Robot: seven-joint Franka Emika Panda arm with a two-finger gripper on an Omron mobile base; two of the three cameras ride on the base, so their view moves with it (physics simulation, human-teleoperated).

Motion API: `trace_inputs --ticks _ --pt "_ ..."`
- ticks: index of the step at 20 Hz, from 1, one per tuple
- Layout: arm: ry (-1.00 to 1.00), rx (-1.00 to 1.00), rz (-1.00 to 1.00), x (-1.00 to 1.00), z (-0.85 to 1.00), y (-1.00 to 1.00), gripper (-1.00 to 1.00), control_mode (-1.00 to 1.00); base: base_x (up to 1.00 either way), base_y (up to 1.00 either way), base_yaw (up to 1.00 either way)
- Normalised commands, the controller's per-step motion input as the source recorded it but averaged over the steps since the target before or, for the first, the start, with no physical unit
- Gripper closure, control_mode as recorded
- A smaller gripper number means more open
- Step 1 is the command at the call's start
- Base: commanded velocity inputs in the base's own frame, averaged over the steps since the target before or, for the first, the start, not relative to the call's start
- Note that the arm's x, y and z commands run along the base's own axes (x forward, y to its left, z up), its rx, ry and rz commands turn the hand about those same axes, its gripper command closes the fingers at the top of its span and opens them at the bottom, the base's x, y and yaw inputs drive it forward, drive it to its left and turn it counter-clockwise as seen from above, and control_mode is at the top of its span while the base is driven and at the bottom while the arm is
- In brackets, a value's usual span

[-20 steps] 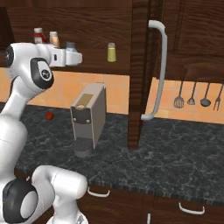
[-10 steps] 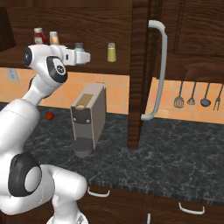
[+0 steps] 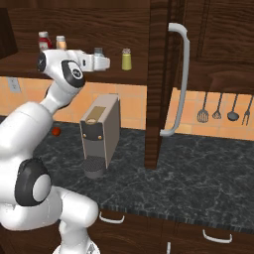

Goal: Put the shaker and condiment bottle from the counter next to their counterparts in the cabinet.

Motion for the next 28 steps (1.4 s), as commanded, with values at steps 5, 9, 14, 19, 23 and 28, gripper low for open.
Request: trace_inputs --ticks 5,9,14,19,23,28 --pt "-0.04 0.00 0.00 0.35 0.00 0.00 1.00 -1.00 0.00 0.00 0.00" --pt "-0.03 0.00 0.00 0.54 -0.01 -0.04 1.00 -1.00 0.00 0.00 0.00" --pt "-0.03 0.00 0.00 0.17 -0.09 -0.15 1.00 -1.00 0.00 0.00 0.00" --pt "-0.01 -0.01 -0.04 0.08 -0.11 -0.30 1.00 -1.00 0.00 0.00 0.00" --pt "-0.05 0.00 -0.01 0.06 -0.06 -0.12 1.00 -1.00 0.00 0.00 0.00" --pt "-0.10 0.00 0.00 0.00 -0.02 0.00 -1.00 -1.00 0.00 0.00 0.00"
